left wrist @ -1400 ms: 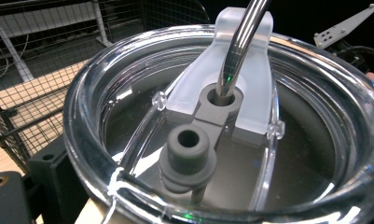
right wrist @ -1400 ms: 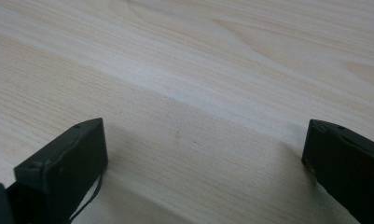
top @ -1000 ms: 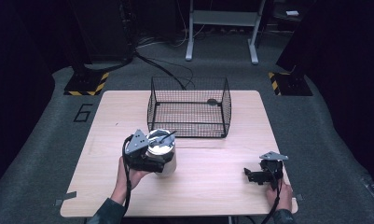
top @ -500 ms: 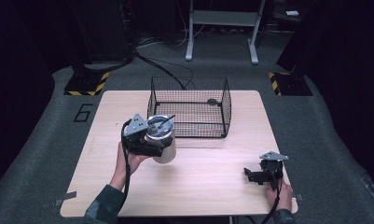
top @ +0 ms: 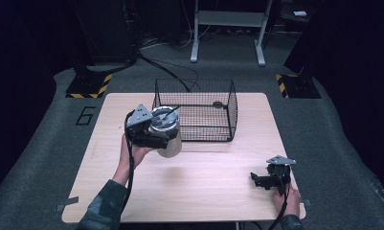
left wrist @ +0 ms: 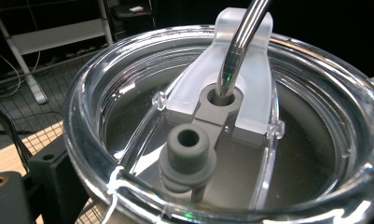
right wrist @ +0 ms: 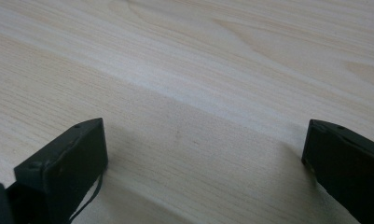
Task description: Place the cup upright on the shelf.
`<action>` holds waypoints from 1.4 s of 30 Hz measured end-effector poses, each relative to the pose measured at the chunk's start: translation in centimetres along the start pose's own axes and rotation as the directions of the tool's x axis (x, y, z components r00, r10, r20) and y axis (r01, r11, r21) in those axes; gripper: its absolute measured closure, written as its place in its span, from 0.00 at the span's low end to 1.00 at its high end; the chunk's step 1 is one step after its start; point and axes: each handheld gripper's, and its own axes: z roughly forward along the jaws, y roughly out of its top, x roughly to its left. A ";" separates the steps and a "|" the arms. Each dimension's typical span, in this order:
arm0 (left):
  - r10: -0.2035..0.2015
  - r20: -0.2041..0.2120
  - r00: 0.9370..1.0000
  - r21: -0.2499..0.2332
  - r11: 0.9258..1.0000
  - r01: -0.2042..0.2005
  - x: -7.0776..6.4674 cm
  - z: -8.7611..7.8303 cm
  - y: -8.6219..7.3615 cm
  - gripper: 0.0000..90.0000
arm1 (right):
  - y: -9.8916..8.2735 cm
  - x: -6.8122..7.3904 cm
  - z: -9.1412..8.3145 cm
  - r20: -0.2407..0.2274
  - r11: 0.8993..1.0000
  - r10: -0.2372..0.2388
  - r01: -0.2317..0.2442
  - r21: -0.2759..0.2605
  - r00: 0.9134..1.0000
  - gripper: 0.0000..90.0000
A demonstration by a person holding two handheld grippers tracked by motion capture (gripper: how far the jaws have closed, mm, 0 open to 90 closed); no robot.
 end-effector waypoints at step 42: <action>0.031 -0.053 0.998 0.002 1.000 -0.031 3.1 3.6 6.0 0.04 | 0.0 0.0 0.0 -0.002 1.000 -0.003 0.003 0.002 1.000 0.00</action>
